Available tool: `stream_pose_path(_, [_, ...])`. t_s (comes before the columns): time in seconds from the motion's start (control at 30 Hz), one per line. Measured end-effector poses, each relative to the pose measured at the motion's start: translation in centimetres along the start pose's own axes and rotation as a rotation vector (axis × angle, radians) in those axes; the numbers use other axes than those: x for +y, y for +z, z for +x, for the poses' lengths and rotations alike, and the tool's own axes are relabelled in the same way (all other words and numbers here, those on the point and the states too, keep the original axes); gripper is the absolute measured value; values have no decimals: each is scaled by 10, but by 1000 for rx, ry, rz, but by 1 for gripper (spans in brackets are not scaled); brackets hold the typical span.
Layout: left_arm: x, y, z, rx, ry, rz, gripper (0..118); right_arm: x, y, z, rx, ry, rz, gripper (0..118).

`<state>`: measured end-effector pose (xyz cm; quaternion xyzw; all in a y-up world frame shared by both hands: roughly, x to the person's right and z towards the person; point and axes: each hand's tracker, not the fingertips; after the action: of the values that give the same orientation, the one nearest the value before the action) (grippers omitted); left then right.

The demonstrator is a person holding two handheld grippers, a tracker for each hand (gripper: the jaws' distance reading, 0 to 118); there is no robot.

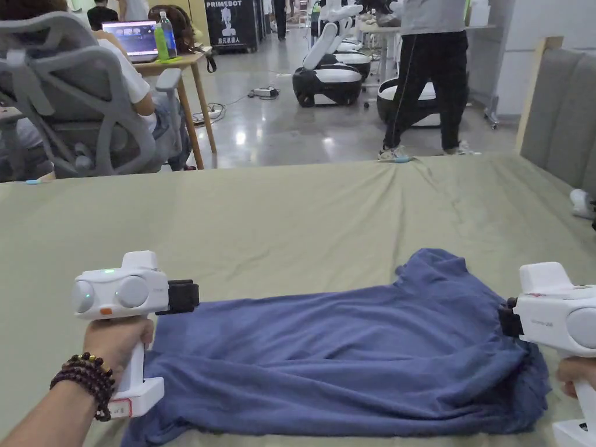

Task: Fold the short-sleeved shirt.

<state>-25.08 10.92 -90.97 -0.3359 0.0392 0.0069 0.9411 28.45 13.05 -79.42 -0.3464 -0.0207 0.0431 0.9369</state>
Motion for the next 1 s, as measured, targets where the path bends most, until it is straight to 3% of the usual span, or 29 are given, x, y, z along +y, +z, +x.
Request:
stream_pose_path(0.13, [-9,-34,12,24,-30,-117,95,6,-22,-3,-13,19,-18,0])
stream_pose_path(0.2, [-23,-44,18,10,-47,-167,71,10,-30,-3,-8,10,-27,0])
stream_pose_path(0.23, [-26,-44,20,9,-45,-155,70,13,-32,-3,-5,9,-28,0])
stream_pose_path(0.27, [-24,-37,24,54,-55,-92,51,15,-30,-4,2,16,-23,0])
stream_pose_path(0.33, [-16,-29,30,35,-44,-96,1,26,-31,-4,0,12,-10,0])
stream_pose_path(0.37, [-13,-27,33,-20,-26,-83,0,33,-33,-4,-1,5,-5,0])
stream_pose_path(0.4, [-12,-26,40,48,-36,-90,0,40,-34,-3,-4,-2,-2,1])
stream_pose_path(0.43, [-12,-27,45,64,-58,-111,0,50,-37,-1,-9,-12,-3,10])
stream_pose_path(0.53, [-12,-27,48,58,-65,-108,1,75,-59,6,9,-44,-10,116])
stream_pose_path(0.63, [-15,-29,47,52,-53,-120,1,89,-91,16,3,-80,-2,115])
stream_pose_path(0.67, [-17,-30,47,54,-56,-120,1,92,-101,15,-16,-92,-35,109])
stream_pose_path(0.83, [-15,-36,47,63,-49,-131,1,88,-152,22,-85,-161,-195,101])
stream_pose_path(0.9, [-14,-38,46,62,-51,-134,1,75,-169,24,-109,-170,-252,80])
stream_pose_path(0.93, [-16,-39,46,61,-51,-135,1,71,-169,16,-107,-152,-308,64])
stream_pose_path(0.97, [-17,-40,46,60,-51,-134,1,63,-174,14,-62,-131,-349,54])
stream_pose_path(1.0, [-16,-41,46,61,-54,-134,1,60,-167,12,-80,-105,-243,52])
